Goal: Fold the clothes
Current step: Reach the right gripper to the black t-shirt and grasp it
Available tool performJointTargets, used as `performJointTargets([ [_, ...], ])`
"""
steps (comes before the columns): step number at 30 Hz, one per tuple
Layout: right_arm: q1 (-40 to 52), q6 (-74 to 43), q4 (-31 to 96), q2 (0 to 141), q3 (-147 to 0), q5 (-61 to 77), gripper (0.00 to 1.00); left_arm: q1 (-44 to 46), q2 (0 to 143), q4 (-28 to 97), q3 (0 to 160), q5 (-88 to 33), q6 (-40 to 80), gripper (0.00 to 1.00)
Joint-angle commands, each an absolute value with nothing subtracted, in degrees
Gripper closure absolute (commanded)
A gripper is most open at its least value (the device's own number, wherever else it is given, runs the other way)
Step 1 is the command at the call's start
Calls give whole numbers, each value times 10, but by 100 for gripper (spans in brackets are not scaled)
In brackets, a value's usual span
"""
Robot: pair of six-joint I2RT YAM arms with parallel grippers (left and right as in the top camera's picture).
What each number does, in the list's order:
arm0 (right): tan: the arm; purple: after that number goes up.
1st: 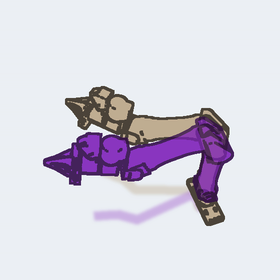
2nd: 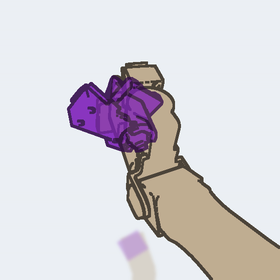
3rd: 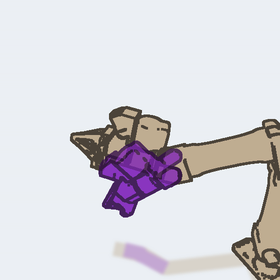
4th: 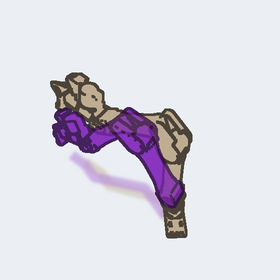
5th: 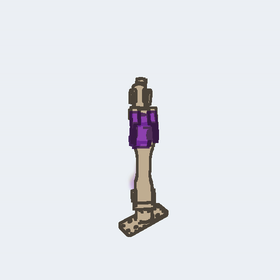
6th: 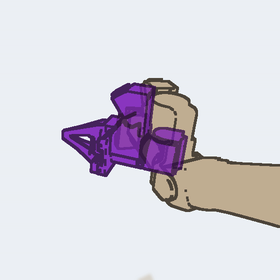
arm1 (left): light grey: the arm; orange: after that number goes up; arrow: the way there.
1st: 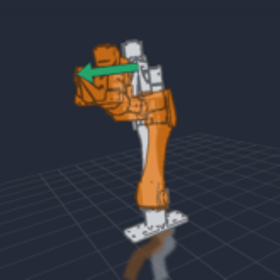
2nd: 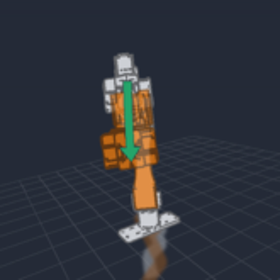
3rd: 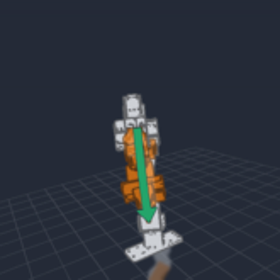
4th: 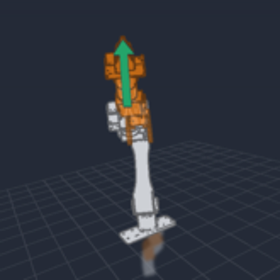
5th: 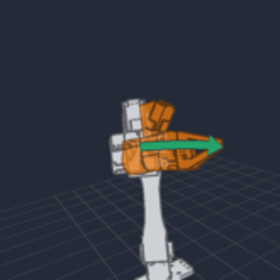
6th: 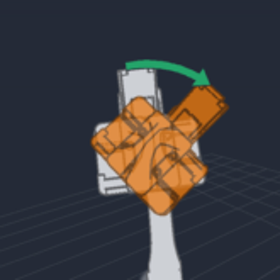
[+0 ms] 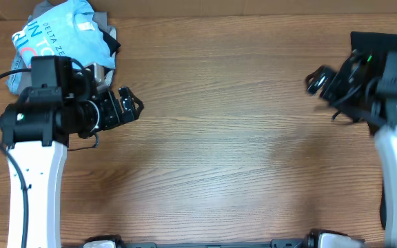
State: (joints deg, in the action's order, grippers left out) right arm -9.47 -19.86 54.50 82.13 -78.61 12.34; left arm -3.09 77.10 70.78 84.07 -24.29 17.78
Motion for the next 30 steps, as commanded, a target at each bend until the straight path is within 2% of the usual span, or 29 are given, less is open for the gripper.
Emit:
performJointTargets([
  [1, -148, -209, 533, 908, -861, 94, 0, -28, 790, 710, 859, -298, 163, 0],
  [10, -188, -208, 410, 1049, -882, 27, 0, -28, 803, 727, 859, -296, 163, 0],
  [15, -189, -208, 385, 1103, -882, -69, 0, -28, 803, 728, 859, -297, 163, 0],
  [20, -192, -208, 371, 1174, -882, -96, 0, -28, 803, 728, 859, -296, 163, 0],
  [26, -206, -213, 353, 1227, -882, -96, 9, -28, 803, 733, 859, -297, 163, 0],
  [29, -211, -213, 355, 1233, -882, -95, 20, -28, 803, 733, 859, -296, 163, 0],
  [30, -211, -213, 359, 1233, -882, -93, 29, -28, 803, 733, 859, -296, 163, 0],
])
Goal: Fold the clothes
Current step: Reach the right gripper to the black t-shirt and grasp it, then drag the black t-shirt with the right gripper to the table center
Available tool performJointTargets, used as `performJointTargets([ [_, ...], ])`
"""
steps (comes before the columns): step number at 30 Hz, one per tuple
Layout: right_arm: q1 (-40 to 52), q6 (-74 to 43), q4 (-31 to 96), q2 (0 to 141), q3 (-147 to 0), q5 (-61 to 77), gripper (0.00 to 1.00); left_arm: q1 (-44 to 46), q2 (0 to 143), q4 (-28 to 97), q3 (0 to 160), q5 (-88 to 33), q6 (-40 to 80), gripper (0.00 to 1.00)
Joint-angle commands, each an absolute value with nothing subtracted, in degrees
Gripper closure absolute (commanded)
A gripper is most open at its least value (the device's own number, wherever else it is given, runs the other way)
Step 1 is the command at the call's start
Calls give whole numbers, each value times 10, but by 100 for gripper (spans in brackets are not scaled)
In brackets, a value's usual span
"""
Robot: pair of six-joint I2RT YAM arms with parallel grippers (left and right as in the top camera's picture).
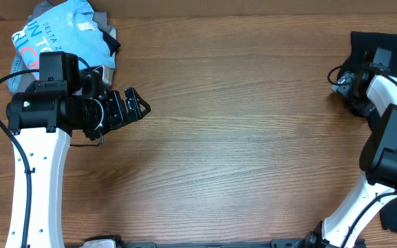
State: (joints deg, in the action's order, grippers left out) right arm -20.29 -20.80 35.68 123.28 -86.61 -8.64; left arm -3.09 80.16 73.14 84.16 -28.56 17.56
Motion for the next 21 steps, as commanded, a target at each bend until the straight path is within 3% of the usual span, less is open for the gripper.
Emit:
performJointTargets([
  [1, -211, -213, 364, 1233, -882, -89, 41, -28, 803, 733, 859, -296, 163, 0],
  [4, -211, -215, 378, 1233, -882, -47, 87, -28, 803, 732, 859, -296, 163, 0],
  [5, -211, -215, 382, 1233, -882, -29, 96, -28, 803, 732, 859, -296, 163, 0],
  [13, -167, -153, 446, 1190, -882, 125, 96, -28, 803, 740, 859, -296, 163, 0],
  [21, 12, -96, 520, 1088, -882, 169, 96, -31, 803, 739, 862, -285, 149, 0],
])
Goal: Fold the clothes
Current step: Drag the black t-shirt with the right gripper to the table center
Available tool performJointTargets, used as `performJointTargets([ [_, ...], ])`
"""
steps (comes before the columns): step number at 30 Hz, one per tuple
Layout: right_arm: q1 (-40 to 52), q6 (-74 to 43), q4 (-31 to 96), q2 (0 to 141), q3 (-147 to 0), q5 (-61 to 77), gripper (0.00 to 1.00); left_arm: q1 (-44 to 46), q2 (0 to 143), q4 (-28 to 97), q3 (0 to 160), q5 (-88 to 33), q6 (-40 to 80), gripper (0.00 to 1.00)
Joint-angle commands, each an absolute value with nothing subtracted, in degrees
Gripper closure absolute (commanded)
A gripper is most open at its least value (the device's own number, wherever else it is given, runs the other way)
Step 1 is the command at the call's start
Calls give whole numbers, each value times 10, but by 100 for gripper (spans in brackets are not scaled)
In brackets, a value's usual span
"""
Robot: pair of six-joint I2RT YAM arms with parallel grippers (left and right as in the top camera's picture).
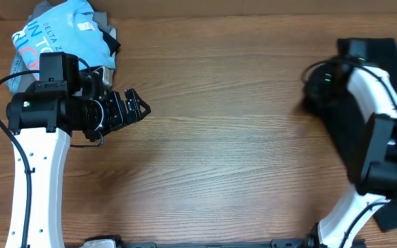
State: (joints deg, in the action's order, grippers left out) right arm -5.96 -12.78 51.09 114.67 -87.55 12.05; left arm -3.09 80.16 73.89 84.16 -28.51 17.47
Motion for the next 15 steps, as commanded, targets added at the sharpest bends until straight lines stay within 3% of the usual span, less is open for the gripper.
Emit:
performJointTargets([
  [1, 43, -95, 528, 1081, -882, 171, 96, -32, 803, 740, 866, -283, 140, 0],
  [12, 399, -65, 620, 1074, -881, 172, 96, -71, 803, 756, 1006, -205, 112, 0],
  [15, 476, -72, 632, 1074, -882, 122, 73, -71, 803, 756, 1032, -205, 95, 0],
])
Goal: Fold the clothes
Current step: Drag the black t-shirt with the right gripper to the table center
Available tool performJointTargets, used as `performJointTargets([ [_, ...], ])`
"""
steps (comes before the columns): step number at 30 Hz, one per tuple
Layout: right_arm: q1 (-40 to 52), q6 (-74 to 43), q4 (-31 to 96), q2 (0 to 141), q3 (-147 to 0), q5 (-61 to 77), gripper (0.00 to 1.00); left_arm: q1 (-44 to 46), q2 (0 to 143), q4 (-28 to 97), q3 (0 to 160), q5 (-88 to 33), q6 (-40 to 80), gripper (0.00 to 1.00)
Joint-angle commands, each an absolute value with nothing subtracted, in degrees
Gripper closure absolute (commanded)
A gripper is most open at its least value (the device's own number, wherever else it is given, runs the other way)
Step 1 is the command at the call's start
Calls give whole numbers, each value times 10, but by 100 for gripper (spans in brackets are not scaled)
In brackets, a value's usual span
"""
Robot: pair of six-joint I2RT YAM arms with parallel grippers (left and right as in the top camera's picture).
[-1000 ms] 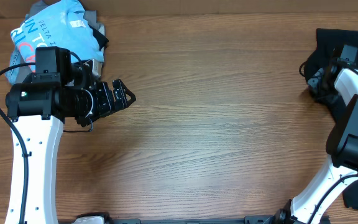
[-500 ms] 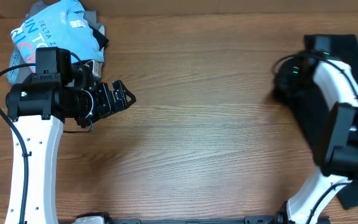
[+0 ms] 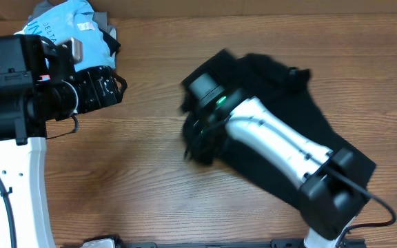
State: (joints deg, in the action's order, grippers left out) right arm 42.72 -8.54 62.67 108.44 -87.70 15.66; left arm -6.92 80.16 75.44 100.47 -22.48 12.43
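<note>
A black garment (image 3: 284, 93) lies spread from the table's middle toward the right in the overhead view. My right arm (image 3: 281, 141) reaches across it from the lower right. My right gripper (image 3: 196, 141) is blurred at the garment's left edge, shut on the dark cloth. A pile of clothes topped by a light blue printed shirt (image 3: 67, 27) sits at the far left corner. Just in front of that pile, my left gripper (image 3: 118, 91) hangs open and holds nothing.
Bare wooden table (image 3: 116, 179) fills the front left and centre. The right arm's base (image 3: 333, 203) stands at the front right, the left arm's white link (image 3: 12, 179) along the left edge.
My right gripper has gone from the right side to the table's middle, and the black garment now lies spread there with it. My left gripper has drawn back left, toward the pile.
The black garment first lay at the far right edge with my right gripper beside it, then on it. By the last earlier moment the cloth had shifted slightly inward. It now lies across the middle. My left gripper stayed open near the pile throughout.
</note>
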Motion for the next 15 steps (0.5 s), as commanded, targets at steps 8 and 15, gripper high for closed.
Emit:
performJointTargets([
  [8, 480, -137, 635, 1017, -882, 69, 56, -70, 803, 779, 1035, -206, 90, 0],
  [15, 329, -204, 611, 873, -882, 71, 24, 7, 816, 805, 1032, -204, 63, 4],
])
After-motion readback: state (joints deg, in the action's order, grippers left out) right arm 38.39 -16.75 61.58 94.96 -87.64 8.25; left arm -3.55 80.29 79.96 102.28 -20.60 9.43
